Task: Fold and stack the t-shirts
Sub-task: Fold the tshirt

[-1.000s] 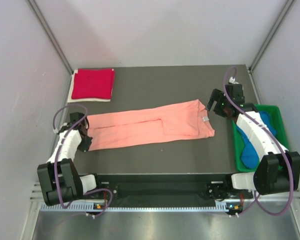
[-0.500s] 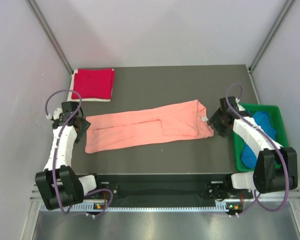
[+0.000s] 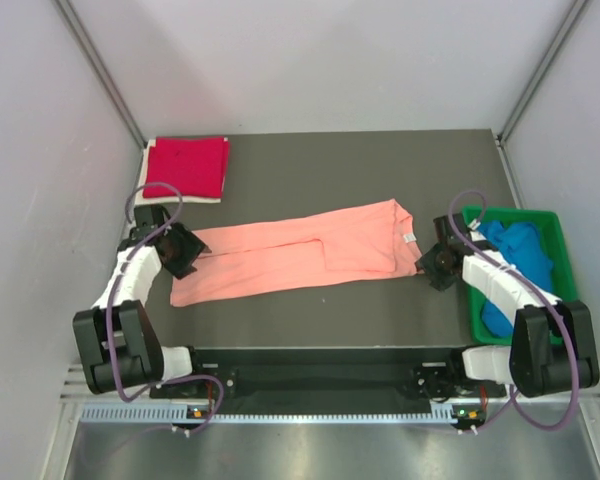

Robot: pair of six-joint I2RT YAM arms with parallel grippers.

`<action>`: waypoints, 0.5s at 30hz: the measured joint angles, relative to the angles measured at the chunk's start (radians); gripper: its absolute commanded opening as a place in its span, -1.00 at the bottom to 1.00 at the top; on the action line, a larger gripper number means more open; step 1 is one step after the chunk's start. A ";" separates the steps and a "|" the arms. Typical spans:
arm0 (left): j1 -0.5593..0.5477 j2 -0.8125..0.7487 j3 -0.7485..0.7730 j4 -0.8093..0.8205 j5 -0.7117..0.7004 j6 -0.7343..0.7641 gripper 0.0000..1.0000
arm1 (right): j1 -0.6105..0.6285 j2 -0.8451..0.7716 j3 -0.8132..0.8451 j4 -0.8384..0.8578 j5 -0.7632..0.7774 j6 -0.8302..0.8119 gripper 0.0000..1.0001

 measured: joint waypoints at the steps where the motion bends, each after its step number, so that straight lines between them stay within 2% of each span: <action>1: 0.000 0.005 -0.014 0.002 -0.007 0.001 0.32 | 0.000 0.001 -0.009 0.012 0.001 0.003 -0.07; 7: 0.000 0.056 -0.076 0.006 -0.071 0.007 0.31 | 0.000 0.044 -0.009 0.059 0.040 0.004 -0.46; 15: -0.004 0.101 -0.088 0.016 -0.194 -0.026 0.33 | 0.002 0.116 -0.006 0.111 0.069 -0.020 -0.72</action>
